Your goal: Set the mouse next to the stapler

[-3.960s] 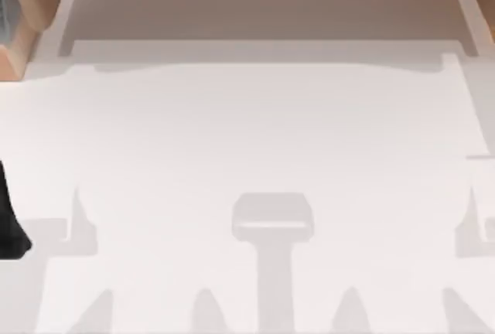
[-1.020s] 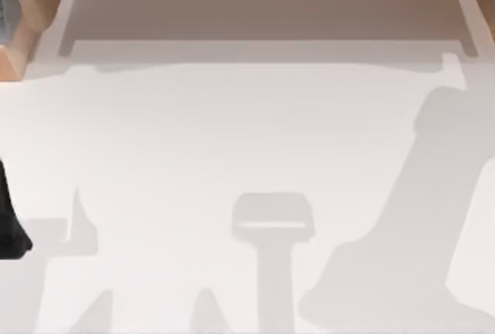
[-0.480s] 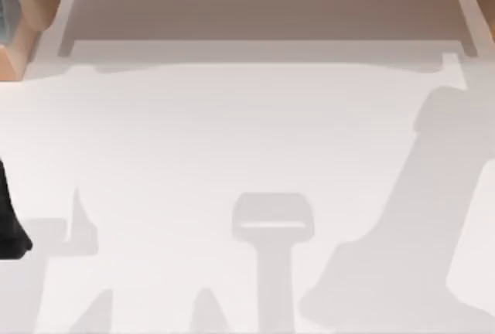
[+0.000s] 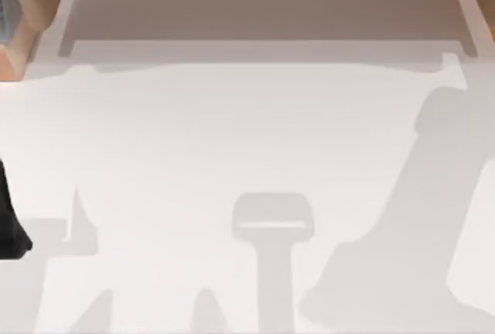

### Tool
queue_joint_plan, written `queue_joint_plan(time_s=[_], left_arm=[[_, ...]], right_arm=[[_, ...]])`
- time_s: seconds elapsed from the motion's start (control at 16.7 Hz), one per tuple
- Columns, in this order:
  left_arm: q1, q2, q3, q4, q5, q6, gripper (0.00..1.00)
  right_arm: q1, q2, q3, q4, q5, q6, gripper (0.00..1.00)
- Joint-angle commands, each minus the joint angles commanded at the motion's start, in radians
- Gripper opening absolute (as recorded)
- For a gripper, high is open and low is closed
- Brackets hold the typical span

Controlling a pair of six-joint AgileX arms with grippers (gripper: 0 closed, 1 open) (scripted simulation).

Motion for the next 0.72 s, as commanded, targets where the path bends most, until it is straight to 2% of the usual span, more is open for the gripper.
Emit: queue_joint_plan(time_s=[0.72], left_arm=[[0.000,0.000,0.000,0.000,0.000,0.000,1.00]], right_arm=[[-0.014,-0.068,-0.025,-0.013,-0.005,-0.021,0.00]])
